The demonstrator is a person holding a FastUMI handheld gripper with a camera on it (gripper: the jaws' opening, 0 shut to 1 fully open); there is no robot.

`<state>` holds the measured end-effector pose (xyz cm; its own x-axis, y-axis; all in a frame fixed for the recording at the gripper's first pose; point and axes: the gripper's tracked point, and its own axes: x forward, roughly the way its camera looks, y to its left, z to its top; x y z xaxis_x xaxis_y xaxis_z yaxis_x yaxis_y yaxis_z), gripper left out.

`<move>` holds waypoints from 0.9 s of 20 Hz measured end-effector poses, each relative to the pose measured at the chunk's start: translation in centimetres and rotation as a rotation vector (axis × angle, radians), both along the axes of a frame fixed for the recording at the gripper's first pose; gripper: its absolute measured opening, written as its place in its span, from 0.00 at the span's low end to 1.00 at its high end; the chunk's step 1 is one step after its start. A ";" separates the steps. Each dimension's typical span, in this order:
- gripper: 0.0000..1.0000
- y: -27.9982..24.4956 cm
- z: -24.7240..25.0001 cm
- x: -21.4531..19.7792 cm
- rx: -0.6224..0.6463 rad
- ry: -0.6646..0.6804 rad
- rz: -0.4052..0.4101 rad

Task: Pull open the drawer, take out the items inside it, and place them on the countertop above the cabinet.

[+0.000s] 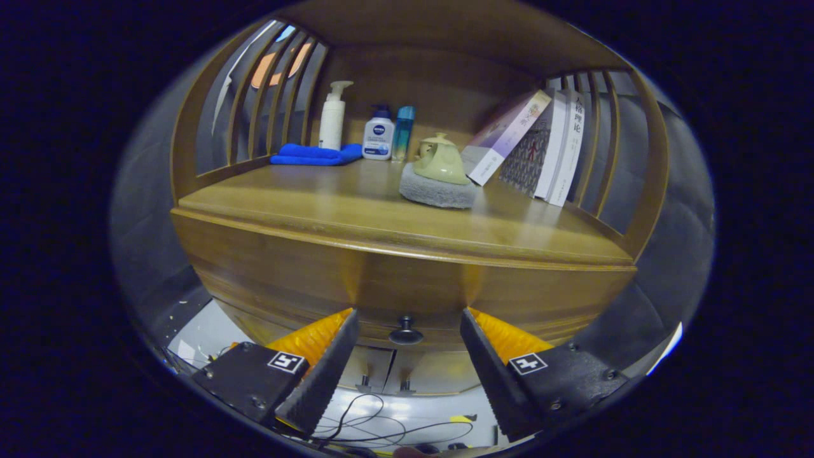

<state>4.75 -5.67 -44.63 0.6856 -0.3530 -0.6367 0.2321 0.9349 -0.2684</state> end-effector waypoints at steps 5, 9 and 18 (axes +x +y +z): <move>1.00 -0.7 4.4 -0.7 0.010 -0.082 0.006; 1.00 -0.5 9.6 -1.1 0.046 -0.180 0.018; 1.00 0.2 23.7 -3.4 0.119 -0.356 0.107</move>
